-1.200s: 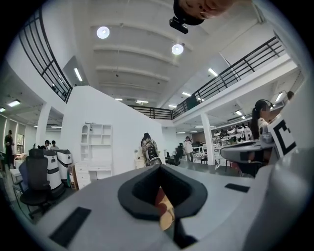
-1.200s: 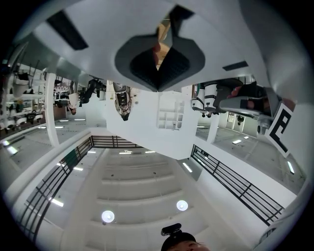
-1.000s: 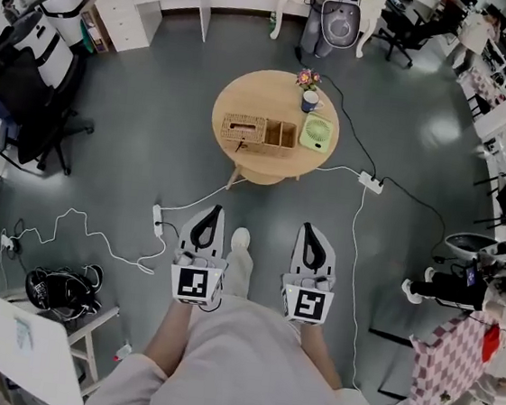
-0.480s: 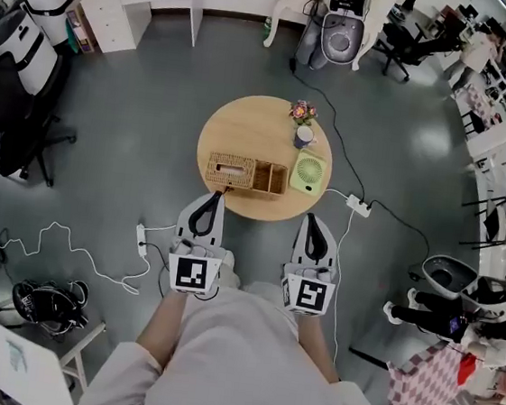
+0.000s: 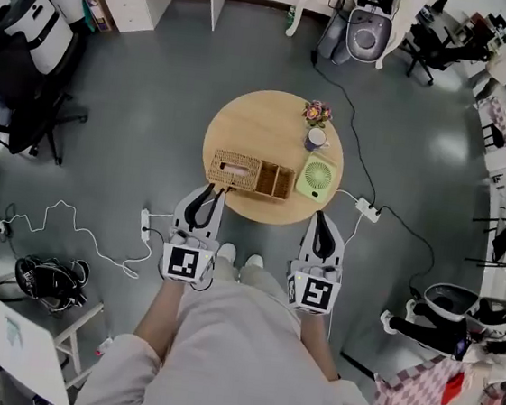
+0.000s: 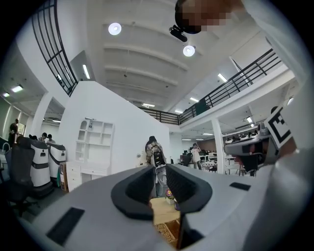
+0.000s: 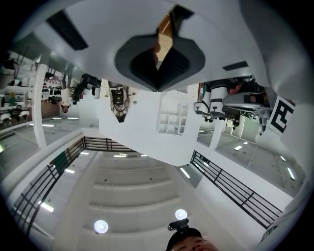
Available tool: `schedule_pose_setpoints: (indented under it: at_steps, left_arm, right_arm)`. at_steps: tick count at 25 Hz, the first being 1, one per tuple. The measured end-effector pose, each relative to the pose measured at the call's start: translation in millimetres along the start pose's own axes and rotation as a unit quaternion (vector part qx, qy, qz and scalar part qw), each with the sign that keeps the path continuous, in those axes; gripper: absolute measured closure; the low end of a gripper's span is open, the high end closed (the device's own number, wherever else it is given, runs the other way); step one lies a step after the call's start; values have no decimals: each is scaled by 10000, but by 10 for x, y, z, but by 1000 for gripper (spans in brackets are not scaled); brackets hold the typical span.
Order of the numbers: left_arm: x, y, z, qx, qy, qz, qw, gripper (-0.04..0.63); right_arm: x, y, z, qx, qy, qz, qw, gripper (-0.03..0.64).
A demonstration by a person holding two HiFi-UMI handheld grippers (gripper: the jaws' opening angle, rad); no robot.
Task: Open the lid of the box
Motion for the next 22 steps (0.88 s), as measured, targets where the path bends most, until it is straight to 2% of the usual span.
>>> schedule_pose_setpoints:
  at_steps: [6,11,18,22]
  left_arm:
    - [44,-101,487,-338,48,123,9993,435]
    - [-29,-175,1247,-357,109,78,9993,372]
    - [-131,-288,2866,-663,-1,8,9978,360]
    - [-165,-389,3673,-877,-103,18,9961,354]
  right_arm:
    - [167,-126,164,-100,-2,-204,9997,621]
    - [223,-248,605,-174,75,-291,9994,621]
    - [155,-418,1634,-315,174,-311,9989,621]
    - [95,-465,1981,-448,353,-347,9978,621]
Point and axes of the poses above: the fingertips, and each gripper's own axes: y backward along the fingers, x to its right, z out of its underside, the point moved 2 cm from there along y, backward along the fingers, and after that the axes turned 3 degrees about -z, right-handed, at the moved point
